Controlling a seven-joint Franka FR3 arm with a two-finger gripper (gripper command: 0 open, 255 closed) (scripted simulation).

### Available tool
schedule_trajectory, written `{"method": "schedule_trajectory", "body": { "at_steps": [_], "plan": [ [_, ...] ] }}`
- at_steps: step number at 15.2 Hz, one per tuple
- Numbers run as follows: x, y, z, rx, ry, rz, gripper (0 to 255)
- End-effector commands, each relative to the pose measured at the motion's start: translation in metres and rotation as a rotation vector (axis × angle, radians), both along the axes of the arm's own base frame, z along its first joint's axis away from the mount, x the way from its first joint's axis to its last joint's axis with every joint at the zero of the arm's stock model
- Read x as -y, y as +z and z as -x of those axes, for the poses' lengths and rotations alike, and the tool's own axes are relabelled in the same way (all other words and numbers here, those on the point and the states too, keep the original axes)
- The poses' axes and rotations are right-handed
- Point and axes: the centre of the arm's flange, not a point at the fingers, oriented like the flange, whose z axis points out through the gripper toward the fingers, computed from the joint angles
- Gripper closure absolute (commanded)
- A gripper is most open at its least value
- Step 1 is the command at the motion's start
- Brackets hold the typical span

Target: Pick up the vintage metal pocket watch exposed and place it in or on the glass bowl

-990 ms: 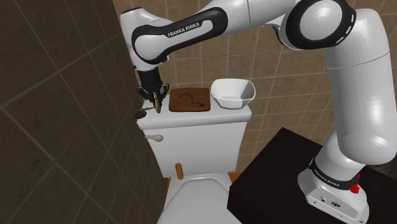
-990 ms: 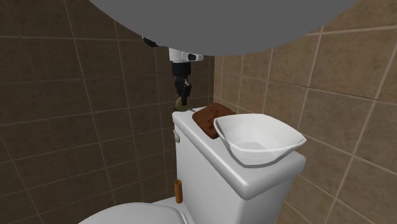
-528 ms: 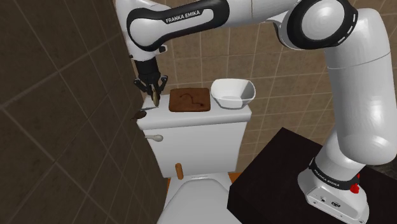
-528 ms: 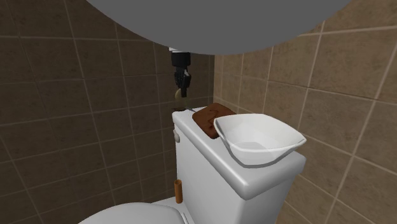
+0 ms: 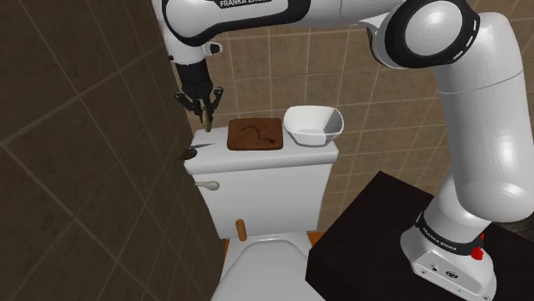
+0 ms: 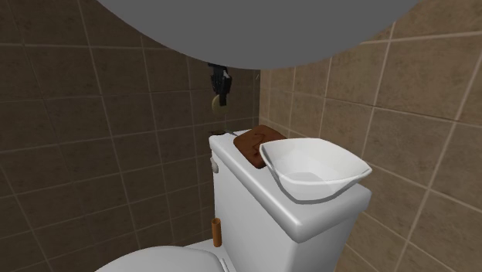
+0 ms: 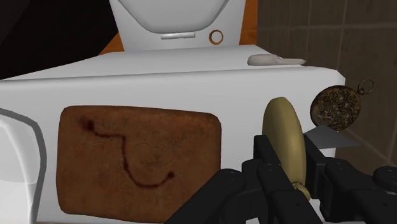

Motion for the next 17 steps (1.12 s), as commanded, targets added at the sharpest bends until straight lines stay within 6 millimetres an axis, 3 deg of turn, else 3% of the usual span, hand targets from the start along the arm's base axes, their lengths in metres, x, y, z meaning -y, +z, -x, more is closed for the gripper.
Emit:
{"method": "schedule_trajectory", "body": {
  "at_steps": [1, 9, 17],
  "plan": [
    [0.0, 0.01, 0.0, -0.001, 0.0, 0.0, 255],
    [0.0, 0.051, 0.0, -0.001, 0.0, 0.0, 255],
    [0.092, 0.055, 0.052, -0.001, 0.0, 0.0, 255]
  ]
}}
